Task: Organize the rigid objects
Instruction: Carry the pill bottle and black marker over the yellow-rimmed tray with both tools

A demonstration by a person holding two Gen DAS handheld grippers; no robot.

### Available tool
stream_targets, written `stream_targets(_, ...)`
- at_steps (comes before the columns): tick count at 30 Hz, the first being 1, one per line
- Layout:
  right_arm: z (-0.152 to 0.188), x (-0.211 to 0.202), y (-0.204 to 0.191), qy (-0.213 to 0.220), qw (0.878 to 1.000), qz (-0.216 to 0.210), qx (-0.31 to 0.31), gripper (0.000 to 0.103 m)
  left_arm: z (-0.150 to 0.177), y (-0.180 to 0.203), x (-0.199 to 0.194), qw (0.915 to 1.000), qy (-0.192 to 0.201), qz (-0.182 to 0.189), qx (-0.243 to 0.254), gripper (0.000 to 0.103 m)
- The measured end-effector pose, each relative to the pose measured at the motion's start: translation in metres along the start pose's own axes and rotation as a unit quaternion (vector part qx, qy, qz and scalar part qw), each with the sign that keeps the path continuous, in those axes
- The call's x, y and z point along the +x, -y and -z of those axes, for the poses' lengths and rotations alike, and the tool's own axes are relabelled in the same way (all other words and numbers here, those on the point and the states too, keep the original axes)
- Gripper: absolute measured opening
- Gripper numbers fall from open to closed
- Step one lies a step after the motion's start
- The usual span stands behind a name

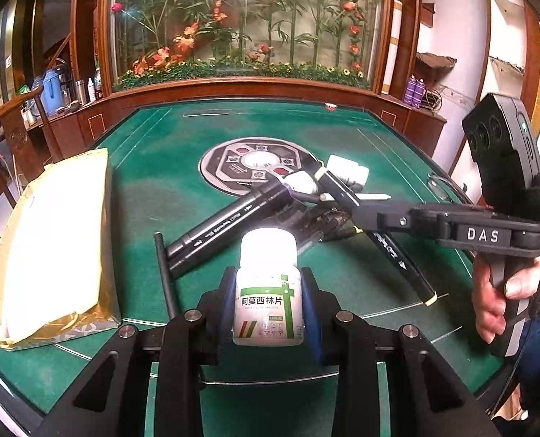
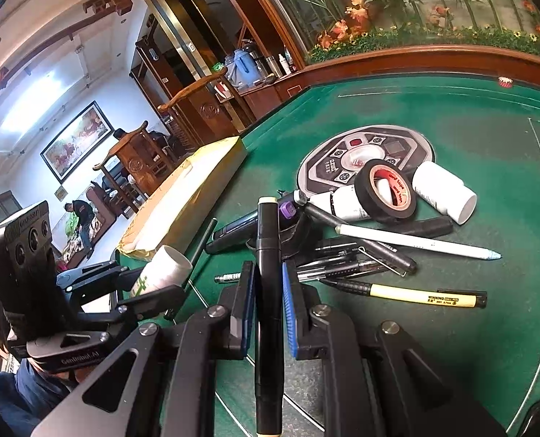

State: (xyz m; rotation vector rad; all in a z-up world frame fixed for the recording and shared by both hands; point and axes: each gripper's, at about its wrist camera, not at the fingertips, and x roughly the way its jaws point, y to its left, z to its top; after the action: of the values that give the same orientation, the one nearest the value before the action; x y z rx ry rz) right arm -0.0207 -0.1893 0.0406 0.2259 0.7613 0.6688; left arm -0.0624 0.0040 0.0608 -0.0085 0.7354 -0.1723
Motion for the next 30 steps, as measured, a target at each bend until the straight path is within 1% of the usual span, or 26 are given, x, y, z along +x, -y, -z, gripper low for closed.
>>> stream_targets(4,0.0,-0.002,-0.002,0.006,1.0,-0.007,-0.002,0.014,-0.001,-0.002,-0.005,1.0,0.006,-0.006,-0.005,0.035)
stream_targets(8,0.001,0.002,-0.003,0.0,1.0,-0.008,-0.006,0.014,0.0,-0.005,-0.006,0.9999,0.007,-0.005,-0.009,0.035)
stream_targets(15,0.001,0.001,-0.002,0.001,1.0,-0.009,-0.006,0.014,0.001,-0.005,-0.011,0.9998,0.014,-0.008,-0.012,0.035)
stream_targets(30,0.003,0.004,-0.004,-0.002,1.0,-0.013,-0.012,0.014,0.001,-0.021,-0.016,0.999,0.021,-0.005,-0.04,0.035)
